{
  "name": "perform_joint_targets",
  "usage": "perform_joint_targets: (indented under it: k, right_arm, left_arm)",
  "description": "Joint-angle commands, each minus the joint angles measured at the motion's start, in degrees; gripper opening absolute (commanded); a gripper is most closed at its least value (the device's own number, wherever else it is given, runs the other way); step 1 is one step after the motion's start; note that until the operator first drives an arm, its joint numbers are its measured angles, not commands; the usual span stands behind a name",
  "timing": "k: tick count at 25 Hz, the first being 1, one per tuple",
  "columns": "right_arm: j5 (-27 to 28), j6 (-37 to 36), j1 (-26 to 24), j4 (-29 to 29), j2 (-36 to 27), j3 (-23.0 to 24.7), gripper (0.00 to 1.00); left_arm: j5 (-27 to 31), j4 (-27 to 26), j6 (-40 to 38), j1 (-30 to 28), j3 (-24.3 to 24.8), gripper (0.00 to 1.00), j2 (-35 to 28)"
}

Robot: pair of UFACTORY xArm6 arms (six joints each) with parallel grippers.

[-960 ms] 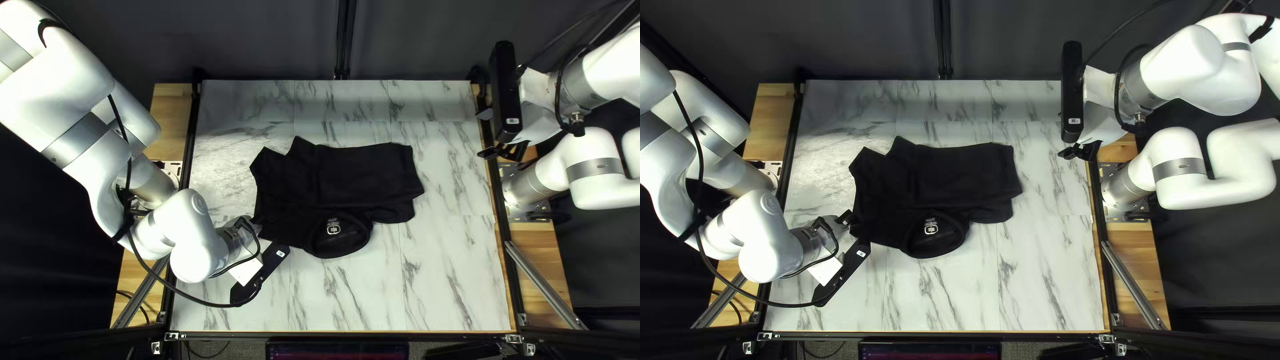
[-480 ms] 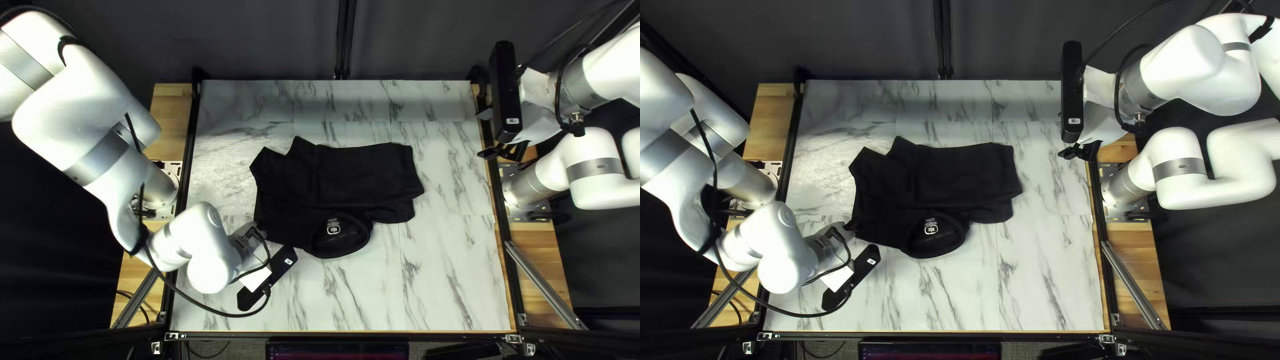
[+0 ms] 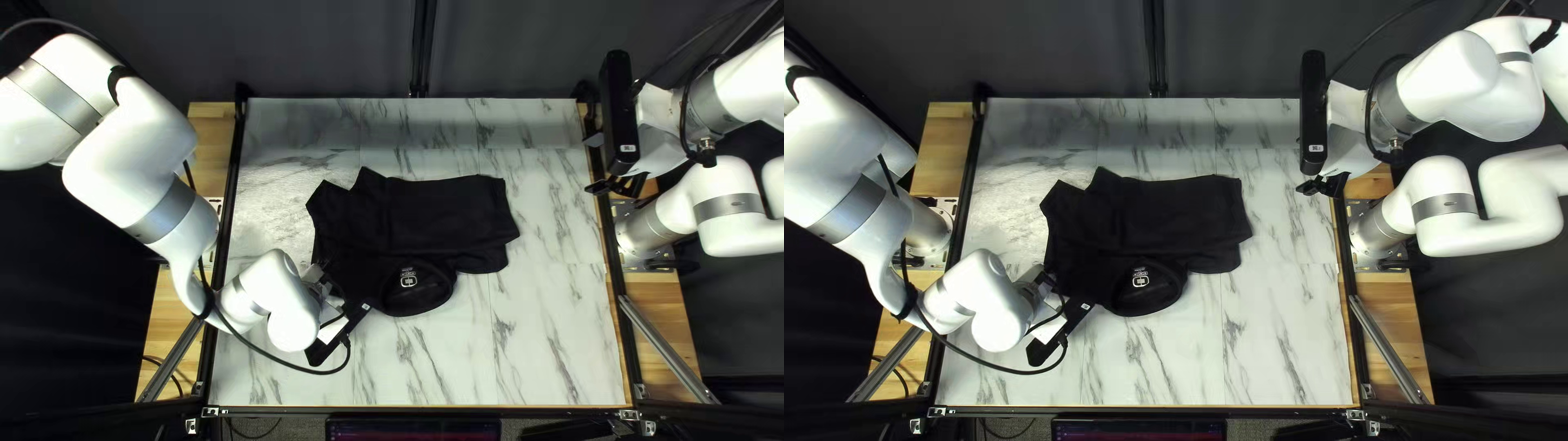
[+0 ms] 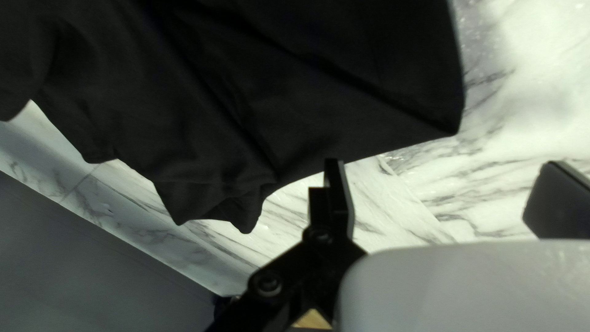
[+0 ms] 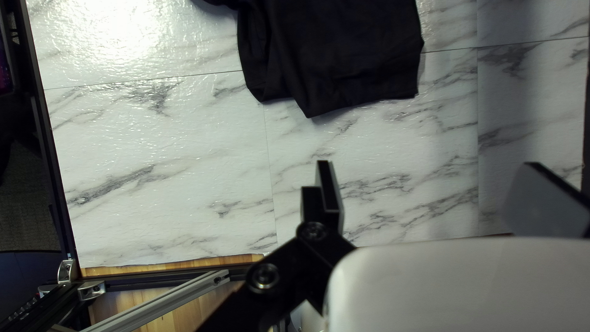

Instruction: Fold t-shirt

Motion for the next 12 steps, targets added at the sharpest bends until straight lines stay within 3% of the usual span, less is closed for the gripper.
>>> perform_joint_targets:
  k: [1, 12]
  right_arm:
    - [0.0, 0.0, 0.0, 0.0, 0.0, 0.0, 1.00]
    - [0.0, 0.0, 0.0, 0.0, 0.0, 0.0, 1.00]
  left_arm:
    - [-1.0, 0.0, 0.0, 0.9, 0.8, 1.00, -0.3]
    - [-4.3, 1.5, -2.2, 1.7, 1.5, 1.00, 0.6]
